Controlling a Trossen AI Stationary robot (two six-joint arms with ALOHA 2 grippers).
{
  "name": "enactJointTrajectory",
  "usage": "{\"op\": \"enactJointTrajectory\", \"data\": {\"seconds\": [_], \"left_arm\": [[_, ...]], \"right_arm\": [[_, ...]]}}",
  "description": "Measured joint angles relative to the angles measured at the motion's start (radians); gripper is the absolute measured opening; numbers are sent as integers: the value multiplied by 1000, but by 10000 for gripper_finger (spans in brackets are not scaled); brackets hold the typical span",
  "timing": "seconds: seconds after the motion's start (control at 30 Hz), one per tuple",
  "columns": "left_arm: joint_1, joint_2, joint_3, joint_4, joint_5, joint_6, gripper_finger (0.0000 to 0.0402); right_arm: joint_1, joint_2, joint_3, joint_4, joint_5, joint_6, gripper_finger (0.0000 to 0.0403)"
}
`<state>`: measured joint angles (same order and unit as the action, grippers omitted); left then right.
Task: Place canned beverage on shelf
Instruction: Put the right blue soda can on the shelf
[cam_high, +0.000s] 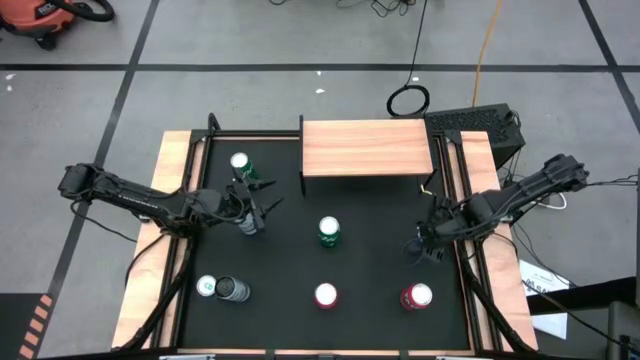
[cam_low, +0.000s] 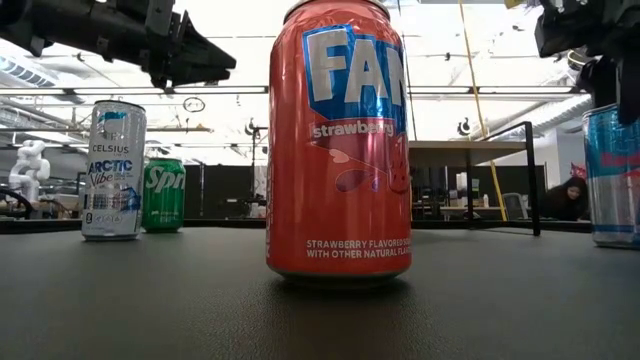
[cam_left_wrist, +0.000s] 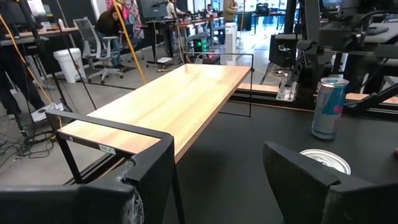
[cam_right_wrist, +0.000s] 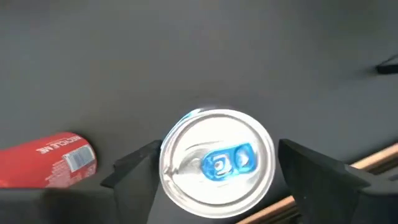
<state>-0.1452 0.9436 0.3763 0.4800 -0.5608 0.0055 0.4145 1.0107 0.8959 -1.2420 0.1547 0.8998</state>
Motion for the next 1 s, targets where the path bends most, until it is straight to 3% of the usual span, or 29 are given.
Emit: {"op": "enactJointTrajectory", "data": {"seconds": [0.27, 0.5, 0.73, 0.9, 1.0], "left_arm": [[0, 0, 0, -3, 0, 0, 247], [0, 0, 0, -2, 0, 1, 247], [1, 0, 0, 9, 0, 1, 247], [1, 0, 0, 9, 0, 1, 247], [1, 0, 0, 9, 0, 2, 247]], "right_arm": [[0, -1, 0, -3, 2, 4, 232], [0, 1, 38, 11, 1, -11, 229], [-54, 0, 209, -41, 72, -129, 230], [-172, 0, 356, -142, 188, -178, 231], [-257, 6, 447, -161, 188, -251, 232]]}}
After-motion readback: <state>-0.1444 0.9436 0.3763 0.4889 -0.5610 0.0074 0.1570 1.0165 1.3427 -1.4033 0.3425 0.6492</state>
